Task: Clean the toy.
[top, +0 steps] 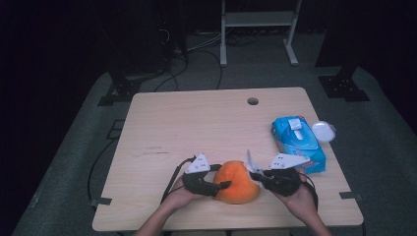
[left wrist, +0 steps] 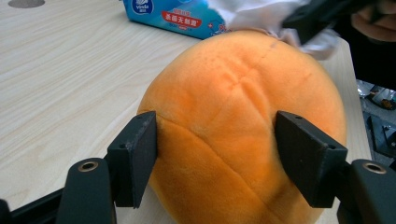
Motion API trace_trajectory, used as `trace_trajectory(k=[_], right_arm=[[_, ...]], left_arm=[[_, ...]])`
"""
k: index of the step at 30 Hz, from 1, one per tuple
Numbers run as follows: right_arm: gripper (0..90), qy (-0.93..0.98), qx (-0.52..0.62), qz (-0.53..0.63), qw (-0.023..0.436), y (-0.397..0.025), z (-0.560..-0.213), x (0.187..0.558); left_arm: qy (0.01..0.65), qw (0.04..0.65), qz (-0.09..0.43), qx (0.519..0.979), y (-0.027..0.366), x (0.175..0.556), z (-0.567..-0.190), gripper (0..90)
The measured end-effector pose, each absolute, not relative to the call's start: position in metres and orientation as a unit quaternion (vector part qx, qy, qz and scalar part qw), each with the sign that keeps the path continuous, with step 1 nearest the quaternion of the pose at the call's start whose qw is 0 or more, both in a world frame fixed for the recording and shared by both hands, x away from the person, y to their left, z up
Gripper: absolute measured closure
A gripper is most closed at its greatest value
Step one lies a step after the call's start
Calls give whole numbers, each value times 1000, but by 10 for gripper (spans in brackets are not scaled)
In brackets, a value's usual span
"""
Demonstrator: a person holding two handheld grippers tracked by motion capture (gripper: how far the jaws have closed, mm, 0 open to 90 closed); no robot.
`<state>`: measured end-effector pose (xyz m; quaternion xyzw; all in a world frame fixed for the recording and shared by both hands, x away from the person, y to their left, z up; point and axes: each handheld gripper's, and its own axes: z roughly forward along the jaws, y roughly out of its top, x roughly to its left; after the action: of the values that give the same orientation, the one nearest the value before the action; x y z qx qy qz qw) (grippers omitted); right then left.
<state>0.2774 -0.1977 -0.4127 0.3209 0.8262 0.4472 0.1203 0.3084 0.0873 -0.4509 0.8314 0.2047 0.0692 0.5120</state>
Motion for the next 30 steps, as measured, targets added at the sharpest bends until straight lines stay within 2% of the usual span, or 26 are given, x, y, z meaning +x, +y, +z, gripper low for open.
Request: trace_trajectory(k=[8,14,18,21,26,30], right_arm=[[846,821,323,455,121,-202,-405,275],[846,830,341,427,112,-208,-417,283],[845,823,340,440,116,-210,-411,280],[843,824,321,454,109,-204,-404,276],[840,840,336,419,76,-204,-420,284],[849,834,353,413,99,-210,-415,283]], left_arm=[[205,512,66,831,88,309,-452,306],[205,509,69,833,88,308,-451,305],[204,509,67,833,88,308,-451,304],[203,509,67,834,88,309,-451,303],[198,508,70,835,86,307,-451,302],[201,506,69,836,87,307,-451,298]])
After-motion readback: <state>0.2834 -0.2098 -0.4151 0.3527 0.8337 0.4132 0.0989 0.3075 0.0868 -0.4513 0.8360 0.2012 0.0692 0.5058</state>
